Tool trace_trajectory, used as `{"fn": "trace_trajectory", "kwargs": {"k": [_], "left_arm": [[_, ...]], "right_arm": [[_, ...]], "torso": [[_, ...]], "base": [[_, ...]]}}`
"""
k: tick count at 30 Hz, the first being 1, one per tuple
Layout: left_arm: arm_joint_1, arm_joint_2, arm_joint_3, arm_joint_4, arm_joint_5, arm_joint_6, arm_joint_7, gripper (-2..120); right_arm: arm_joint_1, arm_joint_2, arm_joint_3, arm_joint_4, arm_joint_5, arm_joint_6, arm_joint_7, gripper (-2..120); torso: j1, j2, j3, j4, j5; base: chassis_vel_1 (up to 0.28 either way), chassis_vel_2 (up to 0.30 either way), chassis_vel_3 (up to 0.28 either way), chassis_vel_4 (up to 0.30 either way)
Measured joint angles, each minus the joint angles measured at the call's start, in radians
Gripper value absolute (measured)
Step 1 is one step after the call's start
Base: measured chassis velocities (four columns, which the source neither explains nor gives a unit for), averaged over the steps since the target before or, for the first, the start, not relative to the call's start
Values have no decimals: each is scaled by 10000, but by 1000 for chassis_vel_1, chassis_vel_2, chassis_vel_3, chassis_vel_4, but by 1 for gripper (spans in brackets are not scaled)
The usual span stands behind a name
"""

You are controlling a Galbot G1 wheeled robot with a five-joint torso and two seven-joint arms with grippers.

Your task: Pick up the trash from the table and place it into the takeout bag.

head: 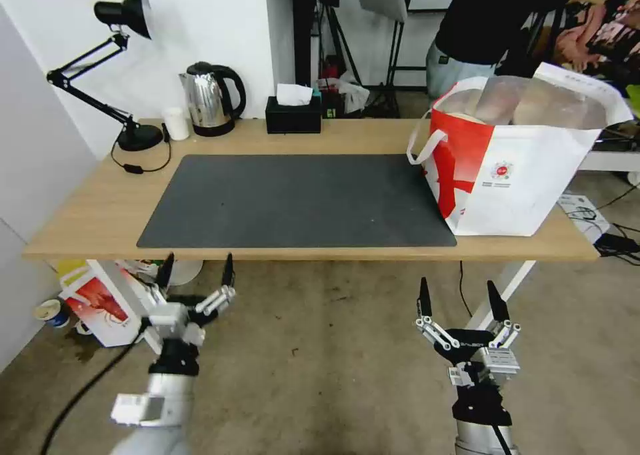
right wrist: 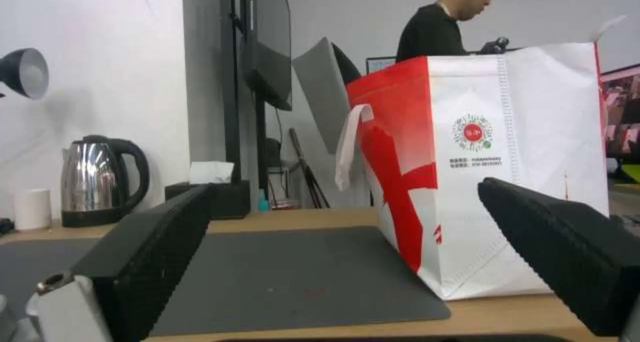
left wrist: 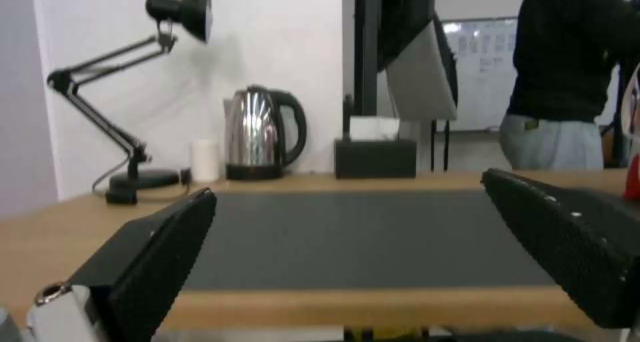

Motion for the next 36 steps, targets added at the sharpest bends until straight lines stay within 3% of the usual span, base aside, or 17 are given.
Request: {"fn": "trace_trajectory", "kwargs": {"k": [13,20,36], "left_arm": [[179,467,-330,347,-610,-11,465,100],[91,448,-340,582,-738,-519,458,100],[91,378,-239,996,-1036,-916,285,100]], "right_arm": [[0,0,0,0,0,0,0,100],[0,0,1,0,0,0,0,100],[0,0,0,0,0,0,0,100]], "torso": [[0,0,0,0,0],[0,0,0,-1,0],[0,0,0,0,0]], "base": [[0,0,0,0],[0,0,0,0],[0,0,0,0]]}}
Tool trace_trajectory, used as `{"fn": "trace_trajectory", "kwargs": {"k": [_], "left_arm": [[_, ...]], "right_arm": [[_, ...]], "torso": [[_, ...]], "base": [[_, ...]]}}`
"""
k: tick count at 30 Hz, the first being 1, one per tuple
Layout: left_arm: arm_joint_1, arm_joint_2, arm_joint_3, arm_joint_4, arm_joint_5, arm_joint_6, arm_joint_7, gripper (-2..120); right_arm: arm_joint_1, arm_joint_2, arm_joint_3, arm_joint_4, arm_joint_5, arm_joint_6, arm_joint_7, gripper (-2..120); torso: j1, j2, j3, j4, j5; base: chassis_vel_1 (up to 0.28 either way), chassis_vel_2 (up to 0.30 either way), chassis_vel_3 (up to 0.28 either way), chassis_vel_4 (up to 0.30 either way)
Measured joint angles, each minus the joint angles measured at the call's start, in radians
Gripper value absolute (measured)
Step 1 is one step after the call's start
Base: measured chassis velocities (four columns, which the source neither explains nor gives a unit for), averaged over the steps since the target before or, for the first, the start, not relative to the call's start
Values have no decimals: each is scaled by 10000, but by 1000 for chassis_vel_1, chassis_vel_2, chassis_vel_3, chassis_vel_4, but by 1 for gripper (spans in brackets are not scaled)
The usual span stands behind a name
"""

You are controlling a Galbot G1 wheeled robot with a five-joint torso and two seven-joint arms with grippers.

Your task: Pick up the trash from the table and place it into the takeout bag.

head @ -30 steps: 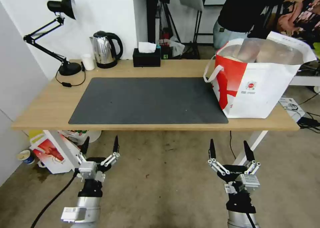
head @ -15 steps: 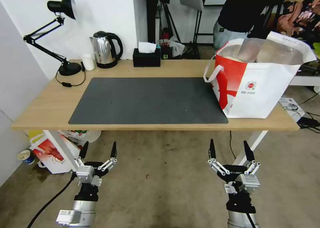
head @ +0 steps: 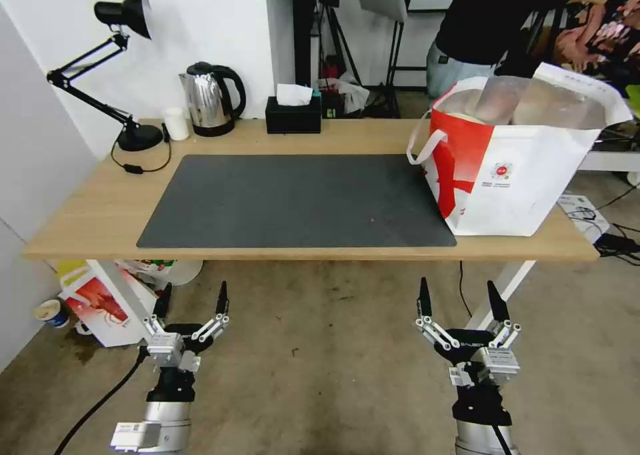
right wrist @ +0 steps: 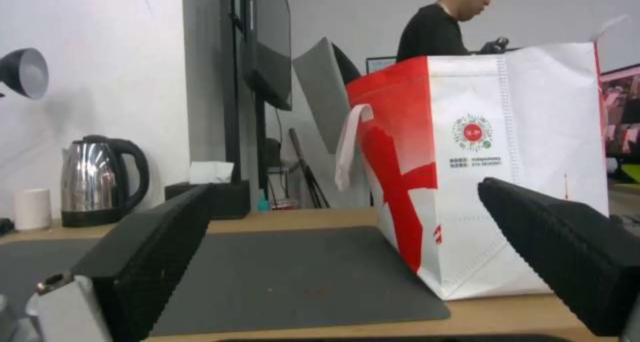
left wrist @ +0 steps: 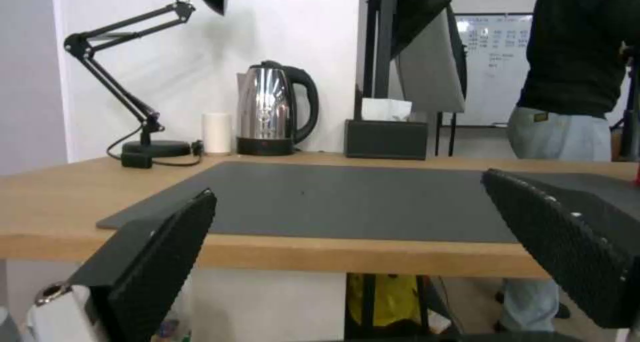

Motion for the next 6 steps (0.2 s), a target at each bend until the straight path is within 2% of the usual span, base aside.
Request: {"fn": "trace_trajectory", "kwargs": {"k": [6], "left_arm": [[-25,7,10,18,-155,-91,106,100]], "right_arm": [[1,0,0,0,0,0,0,100]], "torso": [[0,0,0,-1,1]], "base": [[0,0,0,0]]}}
